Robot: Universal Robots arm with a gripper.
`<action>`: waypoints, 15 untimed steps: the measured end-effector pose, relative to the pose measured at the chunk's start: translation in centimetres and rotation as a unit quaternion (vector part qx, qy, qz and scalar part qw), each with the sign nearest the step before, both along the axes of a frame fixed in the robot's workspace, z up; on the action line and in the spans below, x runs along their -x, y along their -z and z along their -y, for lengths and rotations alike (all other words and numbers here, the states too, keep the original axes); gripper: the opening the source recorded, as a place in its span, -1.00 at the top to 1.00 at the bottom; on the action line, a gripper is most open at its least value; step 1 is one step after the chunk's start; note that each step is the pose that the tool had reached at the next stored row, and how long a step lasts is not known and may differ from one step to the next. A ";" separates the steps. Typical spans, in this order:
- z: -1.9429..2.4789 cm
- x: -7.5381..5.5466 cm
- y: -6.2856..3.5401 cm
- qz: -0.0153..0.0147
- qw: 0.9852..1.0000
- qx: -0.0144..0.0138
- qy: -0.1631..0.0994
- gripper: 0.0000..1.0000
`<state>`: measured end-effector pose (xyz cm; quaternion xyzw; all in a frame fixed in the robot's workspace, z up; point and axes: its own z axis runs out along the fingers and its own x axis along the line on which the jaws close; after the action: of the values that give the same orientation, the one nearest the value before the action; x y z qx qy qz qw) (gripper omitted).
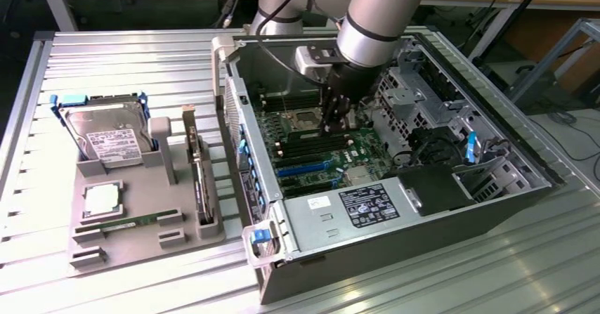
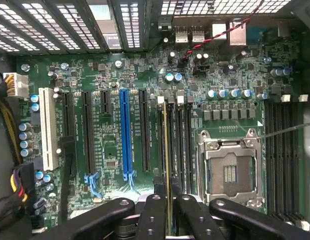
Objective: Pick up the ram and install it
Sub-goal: 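Insert the ram into the slot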
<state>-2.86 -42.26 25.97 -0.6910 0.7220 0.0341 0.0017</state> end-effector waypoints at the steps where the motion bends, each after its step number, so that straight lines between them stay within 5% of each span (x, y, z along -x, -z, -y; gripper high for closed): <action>1: -0.02 0.1 0.31 0.000 1.000 0.000 -0.001 0.71; 9: -0.06 0.3 2.10 0.000 1.000 0.000 0.001 0.71; 15: -0.07 -0.2 2.46 0.000 1.000 0.000 0.006 0.71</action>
<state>-2.66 -42.20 23.51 -0.6870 0.7259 0.0339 0.0021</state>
